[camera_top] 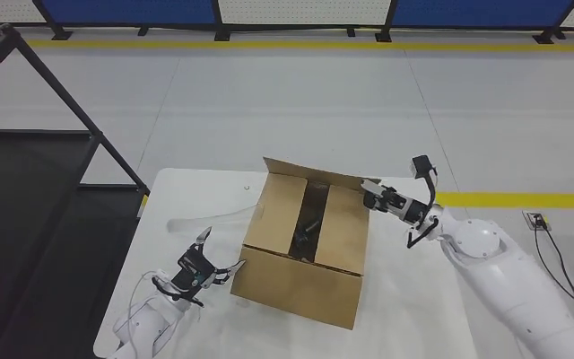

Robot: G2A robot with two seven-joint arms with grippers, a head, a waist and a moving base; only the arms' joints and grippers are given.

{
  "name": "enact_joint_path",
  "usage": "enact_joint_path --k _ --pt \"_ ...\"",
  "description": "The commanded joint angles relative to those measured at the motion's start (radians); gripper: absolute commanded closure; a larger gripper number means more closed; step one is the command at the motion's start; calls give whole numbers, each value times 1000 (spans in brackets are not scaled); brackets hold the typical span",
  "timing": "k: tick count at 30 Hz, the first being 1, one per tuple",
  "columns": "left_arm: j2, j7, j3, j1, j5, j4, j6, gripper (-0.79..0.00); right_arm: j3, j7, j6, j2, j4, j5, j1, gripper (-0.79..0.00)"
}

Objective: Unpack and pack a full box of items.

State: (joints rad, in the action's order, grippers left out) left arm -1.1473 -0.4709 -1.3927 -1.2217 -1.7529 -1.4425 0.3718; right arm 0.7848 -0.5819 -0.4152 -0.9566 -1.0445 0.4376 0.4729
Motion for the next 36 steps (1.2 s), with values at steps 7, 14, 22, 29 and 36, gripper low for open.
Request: enact_joint_path --k 7,14,22,29,36 --pt "1 6 12 11 6 0 8 -785 -78 139 97 -86 143 -80 -122 -785" --pt "1 11 23 25 10 8 17 -785 -136 178 112 -162 282 -120 -199 -785" --pt "1 16 38 47 18 32 26 -785 -188 186 106 -239 429 -170 -243 -785" --pt "-1 21 64 71 8 58 32 -785 -202 183 116 -292 536 -191 -270 -785" --pt "-1 19 78 85 7 77 38 -785 -188 183 79 -322 612 -194 -286 -785"
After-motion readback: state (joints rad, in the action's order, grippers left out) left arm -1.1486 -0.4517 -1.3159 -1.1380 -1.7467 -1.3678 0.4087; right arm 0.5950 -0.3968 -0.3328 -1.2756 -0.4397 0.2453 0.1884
